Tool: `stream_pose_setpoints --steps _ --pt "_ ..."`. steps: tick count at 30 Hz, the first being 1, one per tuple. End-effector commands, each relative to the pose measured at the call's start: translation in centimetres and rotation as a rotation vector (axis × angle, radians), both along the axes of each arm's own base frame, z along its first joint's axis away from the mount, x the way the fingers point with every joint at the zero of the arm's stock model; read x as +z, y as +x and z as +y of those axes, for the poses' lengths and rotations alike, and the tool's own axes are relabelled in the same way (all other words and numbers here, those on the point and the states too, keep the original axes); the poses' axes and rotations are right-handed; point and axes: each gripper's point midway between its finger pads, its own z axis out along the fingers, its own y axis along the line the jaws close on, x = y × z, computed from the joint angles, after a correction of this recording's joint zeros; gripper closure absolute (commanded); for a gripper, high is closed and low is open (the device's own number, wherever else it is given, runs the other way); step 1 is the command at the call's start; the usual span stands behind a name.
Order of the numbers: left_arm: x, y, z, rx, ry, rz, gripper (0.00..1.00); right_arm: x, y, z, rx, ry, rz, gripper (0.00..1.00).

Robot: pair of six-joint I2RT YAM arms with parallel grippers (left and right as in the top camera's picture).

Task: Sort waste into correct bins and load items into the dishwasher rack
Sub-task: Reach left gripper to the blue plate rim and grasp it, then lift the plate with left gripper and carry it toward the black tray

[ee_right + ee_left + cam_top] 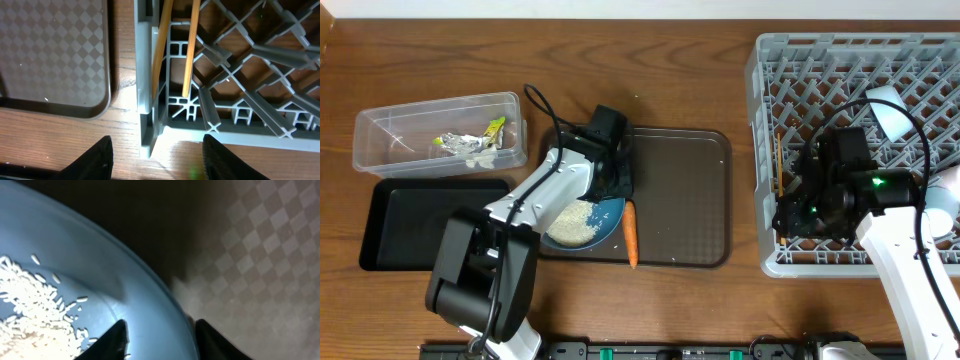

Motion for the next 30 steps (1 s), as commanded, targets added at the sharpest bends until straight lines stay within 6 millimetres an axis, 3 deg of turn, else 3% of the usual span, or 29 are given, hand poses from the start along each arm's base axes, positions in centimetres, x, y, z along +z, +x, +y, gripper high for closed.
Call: stream_pose_setpoints --steps 1,15,23,30 --pt "-0.1 0.2 0.1 0.008 0.015 -0.002 0.65 -0.1 0.0 0.5 0.009 0.011 0.0 0.48" --pt "-0.1 -0.1 -0.3 -0.005 0.016 0.002 0.94 -0.1 0.4 0.6 0.009 0.013 -0.014 0.48" --pt "-0.2 -1.1 -0.8 -0.031 0.029 0.025 0.94 -0.1 0.4 0.6 0.009 0.013 -0.014 0.47" --pt "0.7 -2.1 1.1 -0.004 0.112 0.038 0.94 0.0 0.5 0.6 0.009 0.013 -0.018 0.48"
